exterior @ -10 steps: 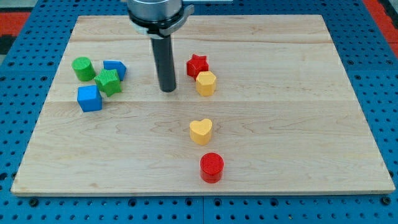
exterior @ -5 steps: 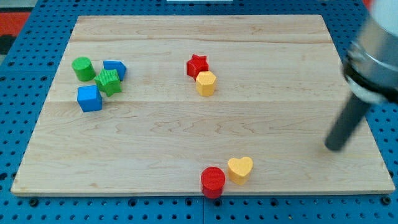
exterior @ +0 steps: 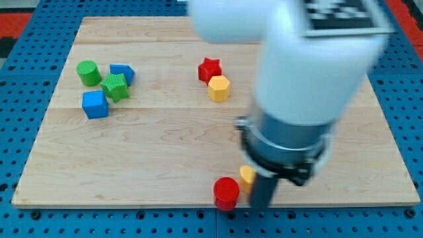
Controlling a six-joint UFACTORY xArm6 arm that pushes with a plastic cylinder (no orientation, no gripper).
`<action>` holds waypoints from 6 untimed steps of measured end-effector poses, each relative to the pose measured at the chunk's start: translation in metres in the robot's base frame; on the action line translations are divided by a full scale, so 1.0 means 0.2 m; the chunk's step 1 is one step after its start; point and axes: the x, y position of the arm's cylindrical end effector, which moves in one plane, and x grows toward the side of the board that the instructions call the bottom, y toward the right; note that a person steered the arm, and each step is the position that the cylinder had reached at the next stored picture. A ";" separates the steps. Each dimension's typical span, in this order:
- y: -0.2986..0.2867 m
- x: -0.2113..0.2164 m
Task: Keep the red circle diagonally above the top left side of the yellow heart
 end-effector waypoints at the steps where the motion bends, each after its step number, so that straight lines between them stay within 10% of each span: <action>1: -0.23 -0.01; 6: -0.93 -0.24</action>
